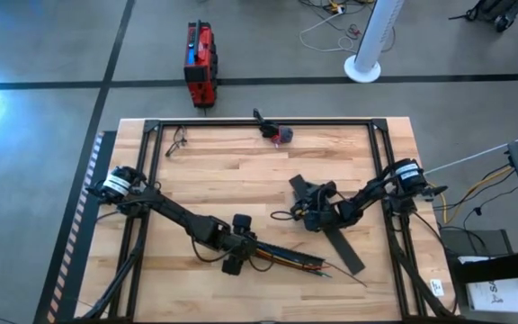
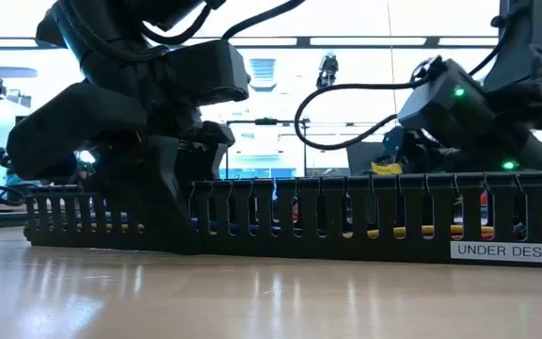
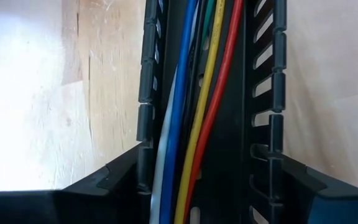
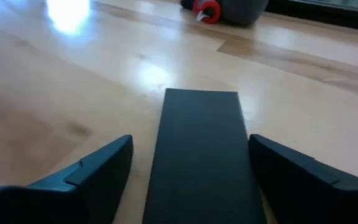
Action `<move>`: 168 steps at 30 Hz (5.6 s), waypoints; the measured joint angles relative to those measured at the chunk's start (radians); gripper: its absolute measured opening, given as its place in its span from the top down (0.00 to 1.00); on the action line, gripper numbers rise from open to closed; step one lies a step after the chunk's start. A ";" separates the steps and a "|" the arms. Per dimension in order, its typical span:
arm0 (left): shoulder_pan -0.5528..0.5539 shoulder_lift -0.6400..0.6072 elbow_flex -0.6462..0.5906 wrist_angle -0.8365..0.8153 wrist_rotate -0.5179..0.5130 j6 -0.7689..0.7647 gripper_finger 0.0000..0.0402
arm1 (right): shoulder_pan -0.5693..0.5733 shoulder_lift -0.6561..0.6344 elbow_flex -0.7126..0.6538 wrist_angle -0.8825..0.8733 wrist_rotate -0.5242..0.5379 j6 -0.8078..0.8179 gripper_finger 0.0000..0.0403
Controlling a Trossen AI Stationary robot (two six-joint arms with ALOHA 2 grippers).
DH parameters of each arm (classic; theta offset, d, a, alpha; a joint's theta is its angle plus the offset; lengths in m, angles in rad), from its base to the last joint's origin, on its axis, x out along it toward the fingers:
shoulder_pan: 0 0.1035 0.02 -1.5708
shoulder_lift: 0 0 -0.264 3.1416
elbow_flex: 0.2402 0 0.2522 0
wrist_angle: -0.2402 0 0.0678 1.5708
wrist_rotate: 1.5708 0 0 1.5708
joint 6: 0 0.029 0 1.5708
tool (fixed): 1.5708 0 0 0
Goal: Ziptie cables
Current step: Close the black cable duct
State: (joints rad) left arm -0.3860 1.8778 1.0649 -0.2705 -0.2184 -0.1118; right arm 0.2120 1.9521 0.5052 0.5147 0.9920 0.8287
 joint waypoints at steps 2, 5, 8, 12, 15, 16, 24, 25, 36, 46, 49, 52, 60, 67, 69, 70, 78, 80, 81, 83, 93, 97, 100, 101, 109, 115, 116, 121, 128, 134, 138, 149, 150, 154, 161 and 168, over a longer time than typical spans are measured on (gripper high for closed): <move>0.000 0.000 0.000 0.001 -0.001 0.004 0.41 | 0.008 -0.006 -0.002 -0.010 0.000 -0.013 0.29; 0.001 0.000 0.000 -0.001 -0.001 0.006 0.40 | 0.007 -0.006 -0.002 -0.012 -0.019 -0.022 0.35; 0.001 0.000 -0.001 -0.002 -0.002 0.006 0.40 | 0.006 -0.007 -0.001 -0.010 -0.028 -0.040 0.40; 0.001 0.000 -0.001 -0.002 -0.002 0.016 0.40 | 0.006 -0.007 0.001 -0.009 -0.026 -0.074 0.44; 0.001 -0.001 -0.001 -0.004 -0.003 0.041 0.40 | 0.004 -0.007 0.001 -0.009 -0.031 -0.081 0.44; 0.001 -0.003 -0.001 -0.008 -0.003 0.049 0.40 | 0.004 -0.007 0.001 -0.009 -0.031 -0.078 0.43; 0.003 -0.056 -0.007 -0.168 -0.012 0.040 0.44 | 0.004 -0.021 0.023 -0.028 -0.030 -0.116 0.46; 0.003 -0.065 -0.012 -0.187 -0.012 0.029 0.45 | 0.004 -0.035 0.025 -0.029 -0.031 -0.126 0.46; 0.005 -0.169 -0.169 -0.160 -0.004 -0.152 0.41 | 0.009 -0.286 0.062 -0.024 -0.131 -0.459 0.46; 0.009 -0.266 -0.296 -0.046 0.000 -0.295 0.41 | 0.054 -0.378 0.242 -0.168 -0.360 -0.661 0.46; 0.009 -0.285 -0.319 -0.025 0.000 -0.313 0.37 | 0.092 -0.349 0.312 -0.225 -0.382 -0.660 0.46; 0.010 -0.290 -0.332 -0.004 -0.002 -0.314 0.34 | 0.126 -0.303 0.366 -0.258 -0.401 -0.666 0.46; 0.010 -0.293 -0.321 0.009 -0.002 -0.304 0.25 | 0.163 -0.210 0.462 -0.346 -0.437 -0.663 0.46; 0.010 -0.281 -0.285 0.213 -0.065 -0.217 0.18 | 0.162 -0.153 0.473 -0.322 -0.481 -0.683 0.46; 0.012 -0.266 -0.289 0.258 -0.087 -0.190 0.17 | 0.163 -0.144 0.473 -0.300 -0.502 -0.692 0.46; 0.012 -0.257 -0.292 0.266 -0.093 -0.181 0.17 | 0.163 -0.134 0.472 -0.292 -0.504 -0.696 0.46; 0.018 -0.190 -0.296 0.271 -0.087 -0.179 0.19 | 0.155 -0.106 0.472 -0.253 -0.530 -0.747 0.46; 0.019 -0.174 -0.296 0.272 -0.087 -0.182 0.21 | 0.148 -0.104 0.471 -0.250 -0.551 -0.760 0.46; 0.021 -0.164 -0.296 0.281 -0.086 -0.185 0.21 | 0.144 -0.104 0.471 -0.245 -0.566 -0.762 0.46; 0.023 -0.147 -0.293 0.296 -0.084 -0.194 0.23 | 0.137 -0.104 0.471 -0.240 -0.581 -0.764 0.46; 0.026 -0.106 -0.291 0.277 -0.083 -0.186 0.23 | 0.105 -0.053 0.479 -0.125 -0.680 -0.813 0.46; 0.027 -0.109 -0.291 0.270 -0.081 -0.185 0.23 | 0.097 -0.004 0.523 -0.136 -0.679 -0.820 0.46; 0.028 -0.109 -0.292 0.262 -0.076 -0.185 0.23 | 0.096 0.027 0.574 -0.170 -0.677 -0.849 0.46; 0.028 -0.109 -0.292 0.260 -0.074 -0.185 0.24 | 0.096 0.032 0.591 -0.196 -0.678 -0.855 0.46; 0.028 -0.108 -0.302 0.257 -0.051 -0.179 0.47 | 0.096 0.044 0.681 -0.397 -0.630 -0.874 0.46; 0.029 -0.109 -0.325 0.269 -0.052 -0.179 0.50 | 0.094 0.038 0.660 -0.390 -0.624 -0.856 0.46; 0.029 -0.109 -0.327 0.271 -0.051 -0.179 0.50 | 0.093 0.038 0.657 -0.384 -0.624 -0.856 0.46; 0.027 -0.109 -0.336 0.280 -0.036 -0.174 0.45 | 0.084 0.042 0.654 -0.366 -0.629 -0.857 0.46; 0.022 -0.110 -0.339 0.285 -0.029 -0.168 0.49 | 0.053 0.044 0.652 -0.367 -0.678 -0.838 0.47; 0.021 -0.111 -0.339 0.285 -0.026 -0.164 0.49 | 0.047 0.044 0.651 -0.369 -0.684 -0.838 0.47; 0.021 -0.111 -0.339 0.285 -0.023 -0.161 0.49 | 0.039 0.044 0.649 -0.372 -0.700 -0.837 0.47; 0.020 -0.111 -0.340 0.285 -0.019 -0.163 0.49 | 0.003 0.043 0.646 -0.379 -0.774 -0.814 0.47; 0.020 -0.111 -0.340 0.285 -0.019 -0.163 0.49 | 0.003 0.043 0.646 -0.378 -0.774 -0.813 0.47; 0.020 -0.111 -0.341 0.286 -0.019 -0.162 0.49 | 0.003 0.043 0.633 -0.363 -0.783 -0.791 0.47; 0.018 -0.111 -0.341 0.290 -0.027 -0.156 0.49 | 0.000 0.044 0.598 -0.310 -0.807 -0.737 0.47; 0.018 -0.113 -0.343 0.297 -0.042 -0.166 0.45 | 0.000 0.044 0.596 -0.292 -0.827 -0.728 0.47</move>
State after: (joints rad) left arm -0.3683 1.7649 0.7216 0.0265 -0.2604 -0.2783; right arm 0.2115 1.9965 1.1015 0.2228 0.1647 0.1005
